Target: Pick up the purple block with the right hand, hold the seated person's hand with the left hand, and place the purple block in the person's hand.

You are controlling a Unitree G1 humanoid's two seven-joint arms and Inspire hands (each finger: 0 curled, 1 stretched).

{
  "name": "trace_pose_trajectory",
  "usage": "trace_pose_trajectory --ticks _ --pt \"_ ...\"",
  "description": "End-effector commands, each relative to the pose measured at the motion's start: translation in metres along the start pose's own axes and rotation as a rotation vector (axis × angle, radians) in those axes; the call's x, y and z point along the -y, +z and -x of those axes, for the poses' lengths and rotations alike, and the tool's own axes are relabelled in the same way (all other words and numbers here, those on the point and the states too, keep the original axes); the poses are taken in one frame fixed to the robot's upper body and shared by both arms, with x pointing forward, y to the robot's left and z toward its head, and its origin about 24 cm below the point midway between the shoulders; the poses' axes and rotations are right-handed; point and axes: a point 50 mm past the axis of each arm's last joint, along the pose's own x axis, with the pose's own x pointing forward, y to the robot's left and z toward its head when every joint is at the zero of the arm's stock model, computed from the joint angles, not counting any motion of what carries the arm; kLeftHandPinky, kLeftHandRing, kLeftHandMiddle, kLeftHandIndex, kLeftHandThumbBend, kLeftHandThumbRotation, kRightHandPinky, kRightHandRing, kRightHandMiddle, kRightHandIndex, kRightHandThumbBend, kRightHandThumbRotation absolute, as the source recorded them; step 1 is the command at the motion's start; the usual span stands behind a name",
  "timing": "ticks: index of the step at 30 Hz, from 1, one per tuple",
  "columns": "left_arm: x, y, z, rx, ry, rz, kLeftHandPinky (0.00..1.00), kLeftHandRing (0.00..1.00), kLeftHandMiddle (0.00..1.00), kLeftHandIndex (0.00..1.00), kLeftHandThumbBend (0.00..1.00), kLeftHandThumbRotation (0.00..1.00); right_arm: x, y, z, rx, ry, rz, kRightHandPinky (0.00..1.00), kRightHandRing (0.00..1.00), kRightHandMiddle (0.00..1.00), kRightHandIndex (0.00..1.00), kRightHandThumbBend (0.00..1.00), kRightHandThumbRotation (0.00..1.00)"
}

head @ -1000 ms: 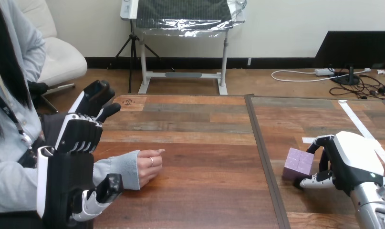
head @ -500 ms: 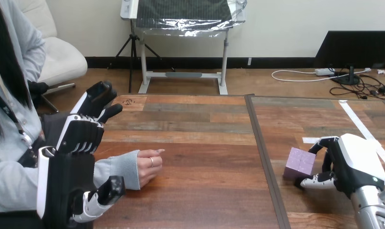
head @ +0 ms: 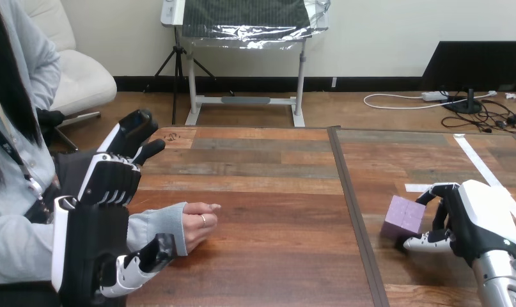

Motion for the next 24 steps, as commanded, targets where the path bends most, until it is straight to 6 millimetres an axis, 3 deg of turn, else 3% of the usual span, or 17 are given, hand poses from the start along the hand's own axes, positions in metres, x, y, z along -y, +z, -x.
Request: trace_pose_trajectory --ticks 1,24 --pt "0.0000 -0.0011 -0.0139 0.056 -0.024 -0.034 0.82 0.88 0.89 0.86 1.00 0.68 0.0191 0.0136 -0.0154 0.048 -0.081 -0.069 0.06 0.11 0.18 0.25 0.42 0.00" --pt "-0.0098 -0.0055 -0.0157 -0.102 -0.131 -0.297 0.82 0.91 0.92 0.90 1.00 0.72 0.0178 0.0200 -0.0197 0.018 -0.068 -0.235 0.05 0.10 0.16 0.21 0.41 0.00"
